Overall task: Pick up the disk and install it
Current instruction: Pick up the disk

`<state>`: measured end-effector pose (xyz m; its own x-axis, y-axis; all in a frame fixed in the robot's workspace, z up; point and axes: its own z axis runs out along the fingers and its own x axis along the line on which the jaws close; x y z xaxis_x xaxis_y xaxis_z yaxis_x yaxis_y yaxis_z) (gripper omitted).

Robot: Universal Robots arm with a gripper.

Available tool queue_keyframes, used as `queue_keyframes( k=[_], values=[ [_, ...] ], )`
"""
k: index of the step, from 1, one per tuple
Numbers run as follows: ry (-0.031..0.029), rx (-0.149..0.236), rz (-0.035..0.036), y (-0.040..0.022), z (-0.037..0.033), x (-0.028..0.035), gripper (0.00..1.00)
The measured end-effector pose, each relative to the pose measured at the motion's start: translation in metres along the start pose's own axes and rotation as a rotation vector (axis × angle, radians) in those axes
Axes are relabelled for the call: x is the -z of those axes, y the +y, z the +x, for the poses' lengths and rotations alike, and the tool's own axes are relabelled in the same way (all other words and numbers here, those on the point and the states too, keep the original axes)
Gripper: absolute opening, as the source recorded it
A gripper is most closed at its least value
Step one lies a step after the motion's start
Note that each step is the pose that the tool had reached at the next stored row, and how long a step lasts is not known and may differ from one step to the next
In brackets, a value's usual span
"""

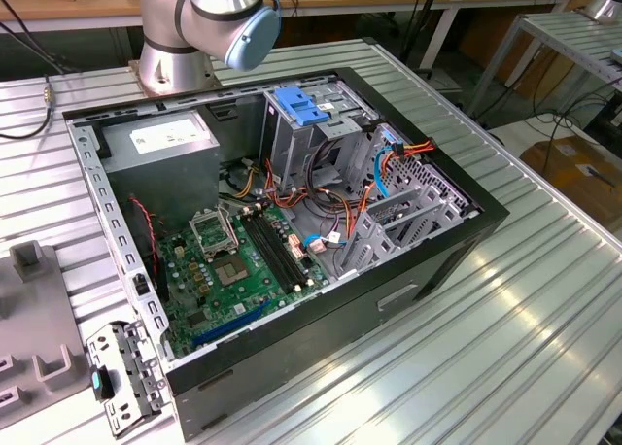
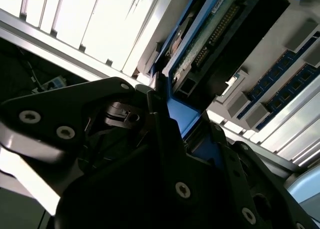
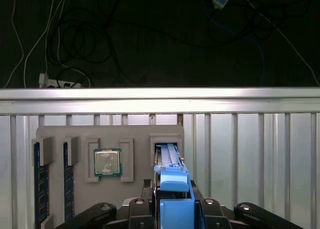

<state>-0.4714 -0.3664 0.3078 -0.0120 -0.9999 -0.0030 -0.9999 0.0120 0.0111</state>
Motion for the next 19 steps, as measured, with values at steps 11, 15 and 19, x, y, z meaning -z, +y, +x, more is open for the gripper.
queue_keyframes(
  k=[11, 15, 19],
  values=[
    [0.0017, 0.000, 0.0001, 0.0002, 0.0000, 0.0157, 0.37],
    [0.0035, 0.000, 0.0000, 0.0002, -0.0001, 0.0212, 0.37],
    [0.0056, 0.000, 0.0000, 0.0003, -0.0001, 0.0272, 0.37]
  ],
)
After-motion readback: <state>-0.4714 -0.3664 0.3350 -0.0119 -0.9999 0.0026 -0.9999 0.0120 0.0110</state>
